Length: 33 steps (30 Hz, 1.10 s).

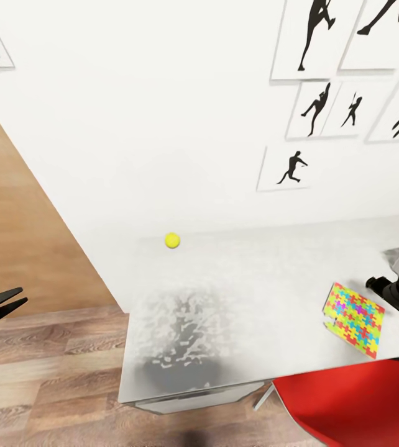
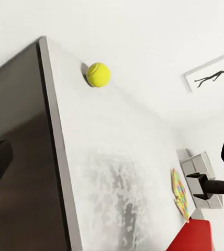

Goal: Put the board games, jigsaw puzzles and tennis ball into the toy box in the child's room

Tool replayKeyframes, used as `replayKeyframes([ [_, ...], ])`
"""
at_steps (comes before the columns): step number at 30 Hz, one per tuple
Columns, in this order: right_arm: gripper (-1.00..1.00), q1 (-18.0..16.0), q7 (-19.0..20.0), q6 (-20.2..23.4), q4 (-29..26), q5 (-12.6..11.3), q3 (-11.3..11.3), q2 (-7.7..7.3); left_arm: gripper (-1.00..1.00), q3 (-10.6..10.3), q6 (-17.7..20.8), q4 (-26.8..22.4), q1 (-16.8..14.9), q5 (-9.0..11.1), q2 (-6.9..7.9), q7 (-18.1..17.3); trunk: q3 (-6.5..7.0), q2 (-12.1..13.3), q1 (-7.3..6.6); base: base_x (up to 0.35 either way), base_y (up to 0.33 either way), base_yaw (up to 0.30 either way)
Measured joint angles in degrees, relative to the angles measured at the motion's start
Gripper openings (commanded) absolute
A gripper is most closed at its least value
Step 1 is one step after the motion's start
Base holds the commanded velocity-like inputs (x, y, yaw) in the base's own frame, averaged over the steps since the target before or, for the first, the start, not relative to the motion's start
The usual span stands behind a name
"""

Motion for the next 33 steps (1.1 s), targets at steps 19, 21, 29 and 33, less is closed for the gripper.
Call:
replayKeyframes([
  [19,1.0,0.0,0.08,0.03,2.42,0.09,0.15,0.01,1.0,0.0,0.0,0.0,0.01,0.0,0.07,0.01,-0.27,0.0,0.0,0.0,0.0,0.0],
  [21,1.0,0.0,0.08,0.06,2.48,0.09,0.16,0.05,1.0,0.0,0.0,0.0,0.0,-0.01,0.07,0.01,-0.33,0.0,0.0,0.0,0.0,0.0],
  [29,1.0,0.0,0.08,0.16,2.58,0.02,0.19,0.12,1.0,0.0,0.0,0.0,0.01,-0.02,0.07,0.01,-0.8,0.0,0.0,0.0,0.0,0.0],
  [33,1.0,0.0,0.08,0.19,2.58,0.03,0.19,0.07,1.0,0.0,0.0,0.0,-0.01,-0.01,0.07,0.01,-1.12,0.0,0.0,0.0,0.0,0.0],
])
